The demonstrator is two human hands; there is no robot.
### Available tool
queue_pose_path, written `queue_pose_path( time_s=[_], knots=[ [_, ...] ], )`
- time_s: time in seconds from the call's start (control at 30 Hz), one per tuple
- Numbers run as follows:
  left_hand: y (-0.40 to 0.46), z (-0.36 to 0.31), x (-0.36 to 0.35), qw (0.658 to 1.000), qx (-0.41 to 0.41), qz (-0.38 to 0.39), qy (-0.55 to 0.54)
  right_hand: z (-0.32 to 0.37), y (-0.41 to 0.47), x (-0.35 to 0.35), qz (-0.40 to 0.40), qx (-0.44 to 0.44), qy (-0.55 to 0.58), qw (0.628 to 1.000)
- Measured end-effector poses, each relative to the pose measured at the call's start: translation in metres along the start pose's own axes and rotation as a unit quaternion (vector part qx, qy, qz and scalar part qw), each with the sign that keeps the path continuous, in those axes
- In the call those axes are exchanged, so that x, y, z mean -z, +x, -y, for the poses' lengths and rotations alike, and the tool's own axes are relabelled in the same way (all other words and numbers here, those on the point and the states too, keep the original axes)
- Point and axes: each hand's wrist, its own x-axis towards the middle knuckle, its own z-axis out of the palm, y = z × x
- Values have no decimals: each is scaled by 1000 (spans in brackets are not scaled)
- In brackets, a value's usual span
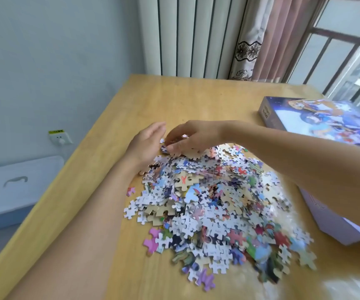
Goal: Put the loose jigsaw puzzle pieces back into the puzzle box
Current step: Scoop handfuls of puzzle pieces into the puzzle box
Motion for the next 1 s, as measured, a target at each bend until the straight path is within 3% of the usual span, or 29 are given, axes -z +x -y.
queue_pose_path(
  time_s=[0.27, 0.43, 0.6, 0.7, 0.83, 1.0],
  knots=[
    [-46, -23, -17, 997, 4, 75, 15, 33, -75, -20, -93, -4, -69, 993],
    [-89, -40, -23, 989, -48, 70, 121, 40, -136, -30, -148, -8, -82, 986],
    [-131, -40, -27, 950, -111, 88, 278, 32, -204, -58, -20, -84, -204, 975],
    [-153, -34, -35, 925, -140, 66, 346, 21, -221, -83, -8, -104, -225, 969],
    [-165, -23, -44, 890, -200, 70, 404, 4, -223, -87, -80, -80, -172, 979],
    [-166, -16, -47, 903, -234, 29, 359, 0, -202, -85, -208, -53, -98, 972]
  ],
)
